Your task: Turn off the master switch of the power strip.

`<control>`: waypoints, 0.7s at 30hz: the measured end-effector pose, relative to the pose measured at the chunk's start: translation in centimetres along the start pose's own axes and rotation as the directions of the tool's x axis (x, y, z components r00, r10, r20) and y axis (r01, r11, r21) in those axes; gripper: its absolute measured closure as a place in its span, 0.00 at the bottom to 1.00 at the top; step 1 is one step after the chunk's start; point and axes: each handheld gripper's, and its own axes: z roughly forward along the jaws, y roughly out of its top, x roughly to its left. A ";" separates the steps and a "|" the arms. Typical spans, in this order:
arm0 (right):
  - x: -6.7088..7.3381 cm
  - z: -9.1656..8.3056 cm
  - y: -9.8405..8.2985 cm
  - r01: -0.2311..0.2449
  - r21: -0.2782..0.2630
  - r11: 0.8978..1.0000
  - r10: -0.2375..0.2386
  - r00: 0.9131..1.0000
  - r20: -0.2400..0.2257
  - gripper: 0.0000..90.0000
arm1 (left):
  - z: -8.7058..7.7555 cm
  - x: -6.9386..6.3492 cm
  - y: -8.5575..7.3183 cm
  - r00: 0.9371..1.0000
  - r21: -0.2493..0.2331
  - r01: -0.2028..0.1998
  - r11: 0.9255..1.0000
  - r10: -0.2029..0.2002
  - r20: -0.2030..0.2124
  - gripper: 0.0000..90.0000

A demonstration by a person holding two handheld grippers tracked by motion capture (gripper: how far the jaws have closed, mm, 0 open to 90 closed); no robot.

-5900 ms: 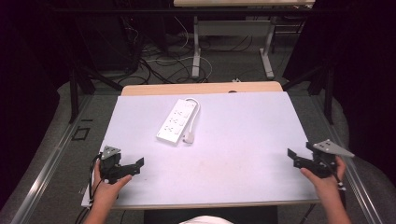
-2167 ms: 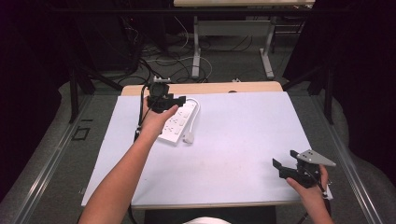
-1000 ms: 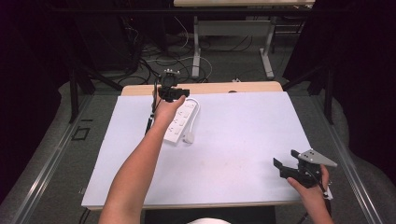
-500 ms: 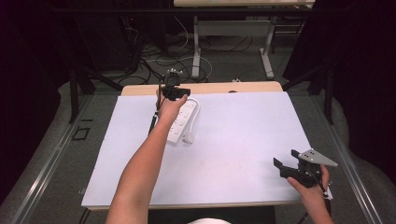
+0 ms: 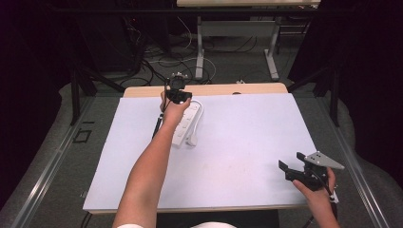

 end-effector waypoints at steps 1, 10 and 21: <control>0.0 0.0 0.0 0.001 0.001 1.000 -0.001 1.000 0.000 0.21 | 0.1 0.1 0.0 1.000 0.001 -0.003 1.000 0.003 0.003 0.92; -0.4 0.3 -0.2 0.003 0.011 1.000 -0.003 1.000 0.002 0.21 | 1.2 0.1 -0.1 1.000 0.023 0.007 1.000 -0.007 0.010 1.00; -0.5 0.3 -0.3 -0.011 -0.007 1.000 0.011 1.000 -0.007 0.21 | 3.7 -0.4 -0.9 1.000 0.061 0.010 0.998 -0.009 -0.017 1.00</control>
